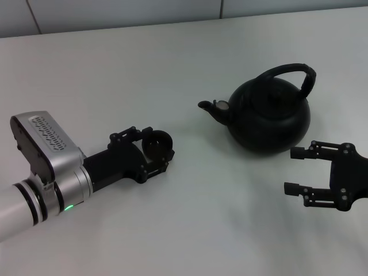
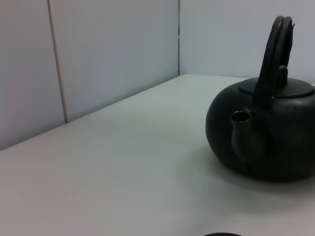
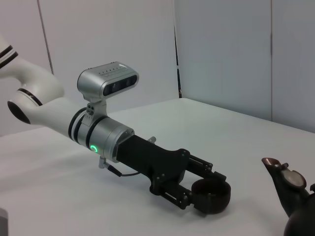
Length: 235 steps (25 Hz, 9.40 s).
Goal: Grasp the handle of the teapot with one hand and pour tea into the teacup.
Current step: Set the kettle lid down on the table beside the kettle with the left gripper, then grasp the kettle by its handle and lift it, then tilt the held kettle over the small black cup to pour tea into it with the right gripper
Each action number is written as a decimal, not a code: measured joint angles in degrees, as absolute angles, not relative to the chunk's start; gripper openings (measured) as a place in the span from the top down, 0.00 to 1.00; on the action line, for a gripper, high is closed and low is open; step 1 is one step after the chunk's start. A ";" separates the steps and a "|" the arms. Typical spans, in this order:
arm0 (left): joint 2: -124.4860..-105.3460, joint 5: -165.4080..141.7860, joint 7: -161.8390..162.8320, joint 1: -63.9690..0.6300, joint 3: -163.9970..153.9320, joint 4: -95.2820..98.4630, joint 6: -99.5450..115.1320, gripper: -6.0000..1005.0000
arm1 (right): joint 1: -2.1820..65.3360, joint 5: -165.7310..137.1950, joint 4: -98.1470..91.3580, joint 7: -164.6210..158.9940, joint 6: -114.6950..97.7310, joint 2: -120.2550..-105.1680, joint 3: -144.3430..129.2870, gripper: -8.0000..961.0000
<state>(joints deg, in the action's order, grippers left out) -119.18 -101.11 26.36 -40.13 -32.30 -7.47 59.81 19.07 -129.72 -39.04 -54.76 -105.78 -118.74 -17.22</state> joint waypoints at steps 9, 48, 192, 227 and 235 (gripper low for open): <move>-119.18 -101.16 26.36 -39.83 -30.81 -7.56 61.33 0.23 | 19.03 -129.72 -39.07 -54.76 -106.16 -118.74 -17.64 0.24; -117.70 -101.14 45.25 -20.84 -34.30 17.69 97.47 0.15 | 18.91 -128.23 -39.11 -55.11 -105.69 -118.74 -16.54 0.24; -117.15 -114.08 48.95 -16.56 -27.33 26.65 95.69 0.16 | 26.71 -106.41 1.78 -14.94 -77.83 -118.80 17.11 0.91; -117.68 -114.08 48.43 -17.33 -27.26 26.28 95.74 0.16 | 41.90 -106.99 -13.55 -34.66 -68.19 -118.94 -14.11 0.91; -117.86 -114.08 48.51 -17.40 -27.24 26.28 95.44 0.16 | 41.89 -106.72 -16.26 -27.74 -70.91 -118.93 -16.78 0.91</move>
